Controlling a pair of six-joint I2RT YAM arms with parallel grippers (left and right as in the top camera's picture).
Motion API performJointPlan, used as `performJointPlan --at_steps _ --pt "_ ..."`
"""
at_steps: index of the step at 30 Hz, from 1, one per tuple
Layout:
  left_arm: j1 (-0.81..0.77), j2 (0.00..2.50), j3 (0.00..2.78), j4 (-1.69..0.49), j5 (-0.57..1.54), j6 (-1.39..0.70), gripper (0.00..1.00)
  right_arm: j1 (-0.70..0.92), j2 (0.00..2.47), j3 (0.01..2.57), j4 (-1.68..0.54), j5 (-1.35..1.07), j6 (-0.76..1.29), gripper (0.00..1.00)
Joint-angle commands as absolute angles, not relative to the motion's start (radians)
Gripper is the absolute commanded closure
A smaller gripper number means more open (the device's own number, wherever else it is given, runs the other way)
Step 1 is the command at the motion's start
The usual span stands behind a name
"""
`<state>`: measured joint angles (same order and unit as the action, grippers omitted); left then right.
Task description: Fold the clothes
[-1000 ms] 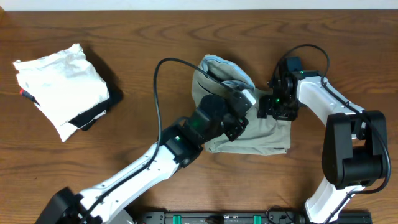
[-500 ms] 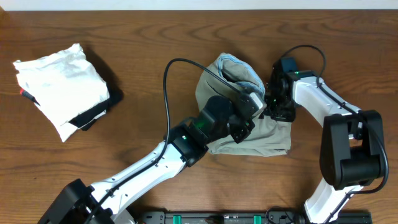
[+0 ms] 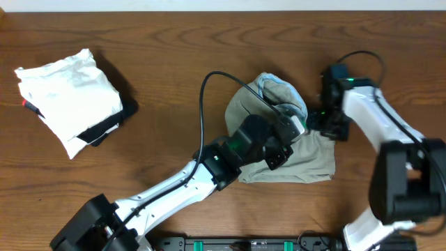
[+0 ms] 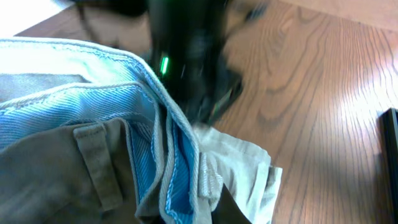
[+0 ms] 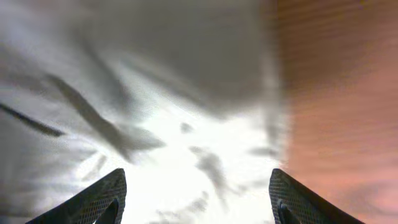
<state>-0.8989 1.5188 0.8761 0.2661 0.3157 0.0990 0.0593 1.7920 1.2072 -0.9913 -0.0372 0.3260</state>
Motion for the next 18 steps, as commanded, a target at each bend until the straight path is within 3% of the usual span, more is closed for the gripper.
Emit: performJointPlan --at_steps 1,7,18 --pt "-0.903 1.518 0.885 0.276 0.333 0.121 0.93 -0.020 1.689 1.227 -1.004 0.023 0.353 0.28" --pt "-0.905 1.523 0.885 0.284 0.378 0.127 0.94 -0.139 1.646 1.227 -1.042 0.026 0.343 0.30" --pt "-0.942 1.607 0.890 0.369 0.378 0.138 0.94 -0.156 1.650 1.227 -1.056 0.026 0.325 0.29"
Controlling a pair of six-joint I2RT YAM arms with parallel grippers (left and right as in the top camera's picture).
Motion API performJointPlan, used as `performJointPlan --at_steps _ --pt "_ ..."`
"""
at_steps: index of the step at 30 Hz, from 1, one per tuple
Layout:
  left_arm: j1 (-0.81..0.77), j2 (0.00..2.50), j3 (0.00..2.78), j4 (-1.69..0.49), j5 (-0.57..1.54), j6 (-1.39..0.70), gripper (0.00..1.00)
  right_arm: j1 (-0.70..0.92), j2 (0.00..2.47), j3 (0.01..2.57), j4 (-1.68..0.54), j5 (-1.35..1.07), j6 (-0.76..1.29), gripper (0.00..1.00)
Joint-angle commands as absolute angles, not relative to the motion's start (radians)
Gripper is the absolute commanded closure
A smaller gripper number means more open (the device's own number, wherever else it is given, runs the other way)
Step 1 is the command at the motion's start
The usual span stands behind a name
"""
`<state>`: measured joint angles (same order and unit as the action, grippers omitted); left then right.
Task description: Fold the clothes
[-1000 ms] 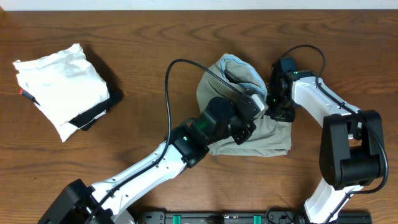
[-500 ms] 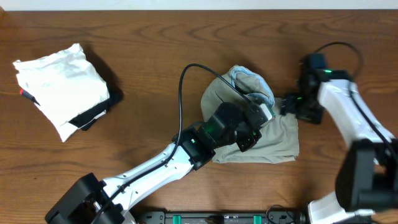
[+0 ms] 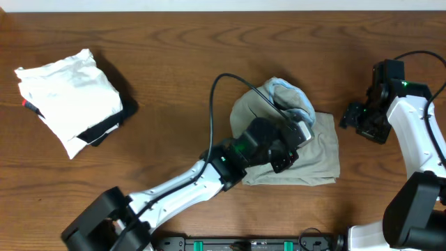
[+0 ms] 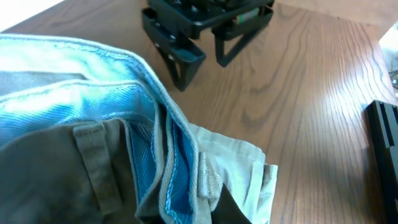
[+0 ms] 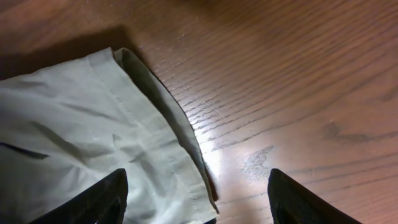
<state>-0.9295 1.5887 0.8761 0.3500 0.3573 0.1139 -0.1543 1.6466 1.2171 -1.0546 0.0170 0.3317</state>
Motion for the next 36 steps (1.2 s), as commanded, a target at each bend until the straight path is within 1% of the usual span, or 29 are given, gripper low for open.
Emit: performJointPlan --at_steps 1,10,18,19,20,21,22,24,27,31,33,36 --pt "-0.943 1.613 0.892 0.369 0.378 0.138 0.94 -0.156 1.650 1.227 -1.058 0.026 0.325 0.30" --pt "-0.961 1.634 0.894 0.398 0.378 0.138 0.94 -0.156 1.650 1.227 -1.063 0.026 0.325 0.29" --pt "-1.024 1.722 0.895 0.527 0.379 0.138 0.94 -0.156 1.650 1.227 -1.075 0.026 0.325 0.29" --pt "-1.029 1.728 0.896 0.527 0.378 0.138 0.87 -0.156 1.650 1.227 -1.075 0.026 0.325 0.29" --pt "-1.036 1.732 0.896 0.525 0.379 0.137 0.60 -0.156 1.650 1.227 -1.076 0.026 0.325 0.29" --pt "-1.040 1.732 0.896 0.521 0.379 0.133 0.38 -0.156 1.650 1.227 -1.076 0.026 0.325 0.29" --pt "-1.042 1.732 0.896 0.521 0.379 0.130 0.28 -0.156 1.650 1.227 -1.076 0.026 0.325 0.29" --pt "-1.040 1.719 0.896 0.516 0.378 0.125 0.16 -0.156 1.650 1.227 -1.076 0.026 0.325 0.29" --pt "-1.022 1.651 0.896 0.476 0.378 0.125 0.13 -0.156 1.650 1.227 -1.078 0.027 0.324 0.29" --pt "-0.955 1.528 0.896 0.357 0.374 0.126 0.13 -0.156 1.650 1.227 -1.078 0.007 0.292 0.28" --pt "-0.897 1.475 0.896 0.261 0.361 0.126 0.13 -0.156 1.650 1.227 -1.076 -0.049 0.225 0.28" --pt "-0.790 1.425 0.896 0.103 0.344 0.126 0.13 -0.156 1.650 1.227 -1.073 -0.168 0.070 0.26"
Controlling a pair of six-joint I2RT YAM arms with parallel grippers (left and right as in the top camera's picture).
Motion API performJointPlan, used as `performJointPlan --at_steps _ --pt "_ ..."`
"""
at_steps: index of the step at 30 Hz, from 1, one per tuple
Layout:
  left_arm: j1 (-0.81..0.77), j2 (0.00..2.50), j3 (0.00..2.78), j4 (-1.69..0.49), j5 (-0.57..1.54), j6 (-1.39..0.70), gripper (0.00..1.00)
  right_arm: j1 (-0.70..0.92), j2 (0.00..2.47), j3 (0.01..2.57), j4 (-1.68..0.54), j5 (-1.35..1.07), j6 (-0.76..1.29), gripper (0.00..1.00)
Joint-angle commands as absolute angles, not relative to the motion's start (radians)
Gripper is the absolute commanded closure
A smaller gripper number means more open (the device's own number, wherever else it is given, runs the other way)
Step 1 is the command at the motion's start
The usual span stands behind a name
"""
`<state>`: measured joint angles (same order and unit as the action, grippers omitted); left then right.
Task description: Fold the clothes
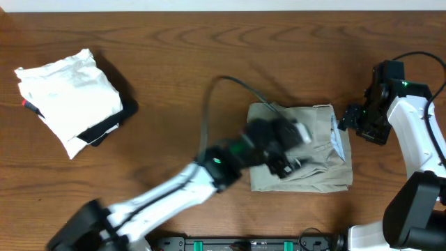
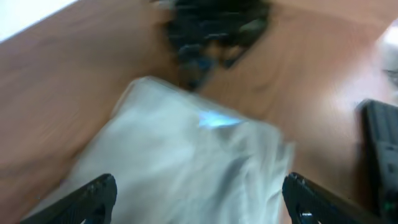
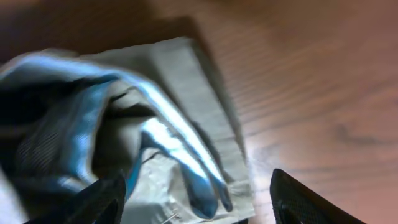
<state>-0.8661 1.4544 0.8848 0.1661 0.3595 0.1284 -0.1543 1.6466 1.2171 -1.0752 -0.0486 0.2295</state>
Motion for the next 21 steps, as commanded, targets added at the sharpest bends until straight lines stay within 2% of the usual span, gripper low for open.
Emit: performJointPlan --at_steps 1,6,10,14,21 --pt "-0.748 1.417 0.896 0.055 0.344 0.125 0.13 -0.156 1.650 1.227 -1.074 -0.218 0.011 0.25" --pt "-0.574 1.429 0.895 -0.059 0.345 0.025 0.12 -0.156 1.650 1.220 -1.070 -0.437 -0.185 0.23" --pt "-0.493 1.443 0.895 -0.075 0.348 -0.022 0.12 -0.143 1.650 1.213 -1.049 -0.458 -0.254 0.22" --pt "-0.471 1.444 0.895 -0.090 0.348 -0.022 0.12 -0.132 1.650 1.213 -1.055 -0.452 -0.327 0.16" --pt "-0.471 1.444 0.895 -0.143 0.348 -0.021 0.12 -0.133 1.641 1.228 -1.104 -0.416 -0.342 0.16"
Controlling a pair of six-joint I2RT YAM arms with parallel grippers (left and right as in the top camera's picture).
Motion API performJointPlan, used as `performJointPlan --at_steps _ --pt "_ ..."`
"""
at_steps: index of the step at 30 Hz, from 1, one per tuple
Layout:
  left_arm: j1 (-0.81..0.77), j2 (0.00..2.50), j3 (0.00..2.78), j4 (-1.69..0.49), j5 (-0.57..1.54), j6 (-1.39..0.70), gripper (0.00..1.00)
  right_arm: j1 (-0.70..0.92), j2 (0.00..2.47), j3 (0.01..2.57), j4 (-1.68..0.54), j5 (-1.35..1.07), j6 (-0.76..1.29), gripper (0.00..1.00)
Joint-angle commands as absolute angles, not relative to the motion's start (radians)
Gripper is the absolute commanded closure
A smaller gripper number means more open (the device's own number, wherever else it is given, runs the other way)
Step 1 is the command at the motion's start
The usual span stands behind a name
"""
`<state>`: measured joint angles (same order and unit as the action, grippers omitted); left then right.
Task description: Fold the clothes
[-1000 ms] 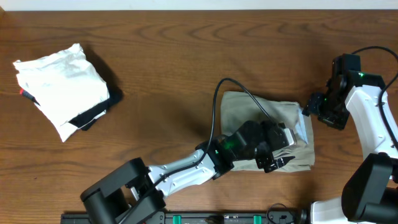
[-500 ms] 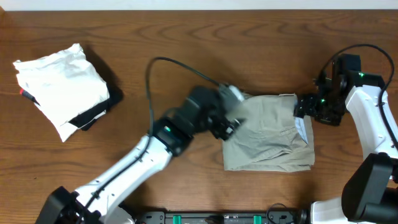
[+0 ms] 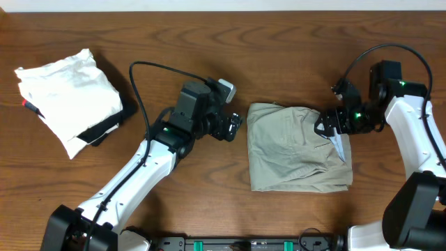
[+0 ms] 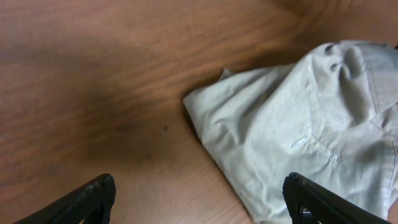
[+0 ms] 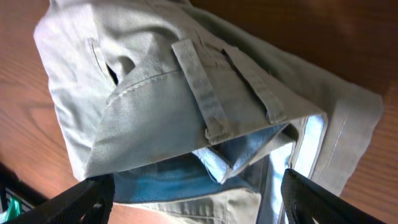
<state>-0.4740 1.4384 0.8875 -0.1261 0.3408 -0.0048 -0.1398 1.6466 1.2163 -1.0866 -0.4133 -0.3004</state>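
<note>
Khaki trousers (image 3: 296,157) lie folded in a rough rectangle at centre right of the overhead view. A strip of blue lining (image 3: 341,145) shows at their right edge. My left gripper (image 3: 235,127) hovers open over bare wood just left of them; in its wrist view the cloth (image 4: 311,143) lies to the right of the open gripper (image 4: 199,205). My right gripper (image 3: 326,125) is open over the trousers' upper right part. Its wrist view looks down on the waistband and belt loops (image 5: 199,93), with blue lining (image 5: 205,177) between the spread fingers (image 5: 93,199).
A stack of folded white clothes (image 3: 66,97) sits at the far left on the wooden table (image 3: 209,42), with a black garment (image 3: 104,129) under its near edge. The left arm's cable (image 3: 139,77) loops above the table.
My left gripper was over the folded trousers; now it is off them to the left, over bare wood. My right gripper has moved left from beside the trousers onto their upper right part.
At first my left gripper held the waist raised, blue lining showing, with my right gripper at the cloth's right edge. The right gripper then stood clear at the right. Later the trousers lay as a flat rectangle under the open left gripper, which now stands to their left.
</note>
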Motion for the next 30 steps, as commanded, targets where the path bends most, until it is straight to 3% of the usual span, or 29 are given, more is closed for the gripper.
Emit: performJointPlan --at_steps 1,18,30 --pt "-0.471 1.444 0.895 -0.150 0.348 -0.021 0.12 -0.133 1.636 1.238 -1.118 -0.414 -0.342 0.16" --pt "-0.472 1.444 0.895 -0.152 0.348 -0.021 0.12 -0.111 1.528 1.311 -1.217 -0.442 -0.292 0.12" --pt "-0.472 1.444 0.895 -0.153 0.348 -0.021 0.12 -0.104 1.636 1.120 -0.970 -0.362 -0.191 0.14"
